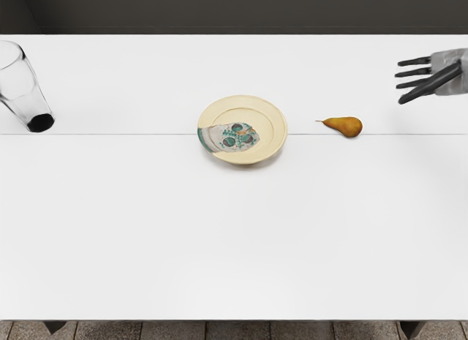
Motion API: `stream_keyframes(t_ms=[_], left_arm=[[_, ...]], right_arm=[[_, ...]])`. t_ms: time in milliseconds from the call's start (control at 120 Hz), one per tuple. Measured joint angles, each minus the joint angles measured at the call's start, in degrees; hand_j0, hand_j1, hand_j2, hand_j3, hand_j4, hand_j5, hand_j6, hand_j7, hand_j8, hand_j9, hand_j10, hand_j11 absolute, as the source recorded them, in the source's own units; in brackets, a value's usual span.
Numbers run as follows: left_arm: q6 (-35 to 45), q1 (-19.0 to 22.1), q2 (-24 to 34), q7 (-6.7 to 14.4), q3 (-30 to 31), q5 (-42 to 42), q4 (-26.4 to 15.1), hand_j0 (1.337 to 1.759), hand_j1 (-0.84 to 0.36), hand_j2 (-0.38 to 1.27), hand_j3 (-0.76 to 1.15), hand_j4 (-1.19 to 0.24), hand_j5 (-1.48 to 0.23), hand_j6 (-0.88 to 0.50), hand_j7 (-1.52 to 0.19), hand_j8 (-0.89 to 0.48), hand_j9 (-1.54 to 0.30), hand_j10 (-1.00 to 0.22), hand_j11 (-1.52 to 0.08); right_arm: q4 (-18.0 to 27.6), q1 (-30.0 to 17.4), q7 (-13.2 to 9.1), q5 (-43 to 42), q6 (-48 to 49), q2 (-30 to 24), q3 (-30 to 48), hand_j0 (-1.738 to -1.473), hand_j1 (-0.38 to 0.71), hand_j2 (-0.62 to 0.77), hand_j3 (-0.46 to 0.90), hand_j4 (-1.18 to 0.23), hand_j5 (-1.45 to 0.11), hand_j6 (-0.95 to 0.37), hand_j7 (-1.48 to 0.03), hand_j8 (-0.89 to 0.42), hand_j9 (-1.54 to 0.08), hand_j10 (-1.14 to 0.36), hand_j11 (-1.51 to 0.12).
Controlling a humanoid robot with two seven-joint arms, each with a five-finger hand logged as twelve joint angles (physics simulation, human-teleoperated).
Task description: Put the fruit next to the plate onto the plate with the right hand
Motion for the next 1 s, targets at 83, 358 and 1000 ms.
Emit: stream_keyframes(t_ms=[83,358,1000], left_arm=[[0.0,0.0,0.0,0.0,0.0,0.0,0.0,1.658,0.35,0.0,0.0,0.0,0.0,0.0,0.0,0.0,0.0,0.0,0.0],[0.0,0.0,0.0,0.0,0.0,0.0,0.0,1.658,0.35,0.0,0.0,0.0,0.0,0.0,0.0,0.0,0.0,0.0,0.0],[0.0,0.0,0.0,0.0,0.0,0.0,0.0,1.658,0.35,0.0,0.0,0.0,0.0,0.0,0.0,0.0,0.0,0.0,0.0]], right_arm=[[1.3,-0.6,0.0,1.3,2.2,-1.3,1.5,-1.658,-0.31,0.01,0.0,-0.03,-0.06,-0.06,-0.11,-0.11,-0.12,-0.11,-0.16],[-2.8,9.6,0.0,0.0,1.4,13.5,-20.5,-1.658,-0.33,0.0,0.0,-0.02,-0.03,-0.02,-0.04,-0.04,-0.04,-0.04,-0.05],[-16.8,6.6,0.0,-15.7,-20.7,35.3,-46.0,-1.658,-0.33,0.0,0.0,-0.02,-0.03,-0.03,-0.03,-0.02,-0.03,-0.02,-0.03]])
